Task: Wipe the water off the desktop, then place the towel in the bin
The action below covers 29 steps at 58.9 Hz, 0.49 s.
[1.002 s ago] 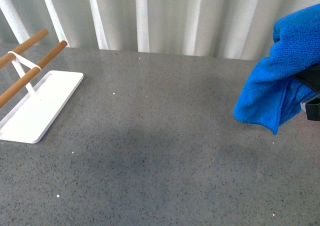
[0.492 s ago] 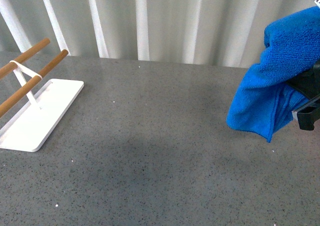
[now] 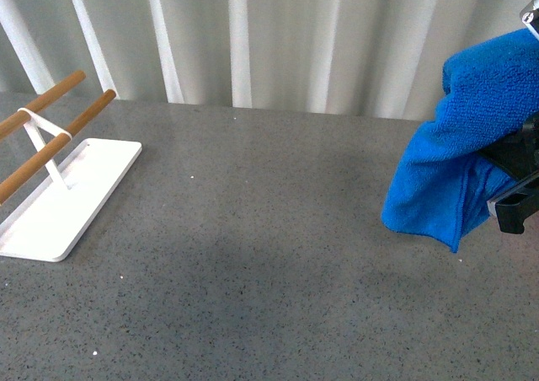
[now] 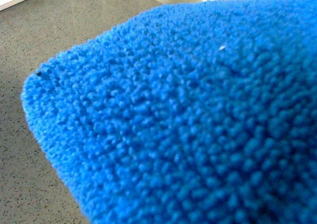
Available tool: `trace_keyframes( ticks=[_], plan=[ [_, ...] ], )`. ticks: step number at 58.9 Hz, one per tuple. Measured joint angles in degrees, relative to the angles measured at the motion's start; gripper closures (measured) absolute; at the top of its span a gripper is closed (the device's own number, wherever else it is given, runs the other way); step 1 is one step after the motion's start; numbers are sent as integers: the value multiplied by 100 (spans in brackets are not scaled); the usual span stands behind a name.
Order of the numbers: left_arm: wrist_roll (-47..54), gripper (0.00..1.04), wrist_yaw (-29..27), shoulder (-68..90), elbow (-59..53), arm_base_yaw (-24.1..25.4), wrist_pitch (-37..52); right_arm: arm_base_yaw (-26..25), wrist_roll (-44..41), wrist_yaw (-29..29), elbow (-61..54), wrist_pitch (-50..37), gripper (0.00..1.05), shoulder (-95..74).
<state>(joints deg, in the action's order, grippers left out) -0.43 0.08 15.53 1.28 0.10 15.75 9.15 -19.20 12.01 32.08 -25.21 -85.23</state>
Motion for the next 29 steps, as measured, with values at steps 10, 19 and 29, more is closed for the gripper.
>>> trace_keyframes(
  ticks=[10,19,29],
  plan=[
    [0,101,0,-245,0,0,-245,-2,11,-11,0,42,100,0],
    [0,101,0,-466,0,0,-466,-4,15,-15,-2,42,100,0],
    [0,101,7,-1126,0,0,-1320,-4,13,-39,-7,42,100,0]
  ],
)
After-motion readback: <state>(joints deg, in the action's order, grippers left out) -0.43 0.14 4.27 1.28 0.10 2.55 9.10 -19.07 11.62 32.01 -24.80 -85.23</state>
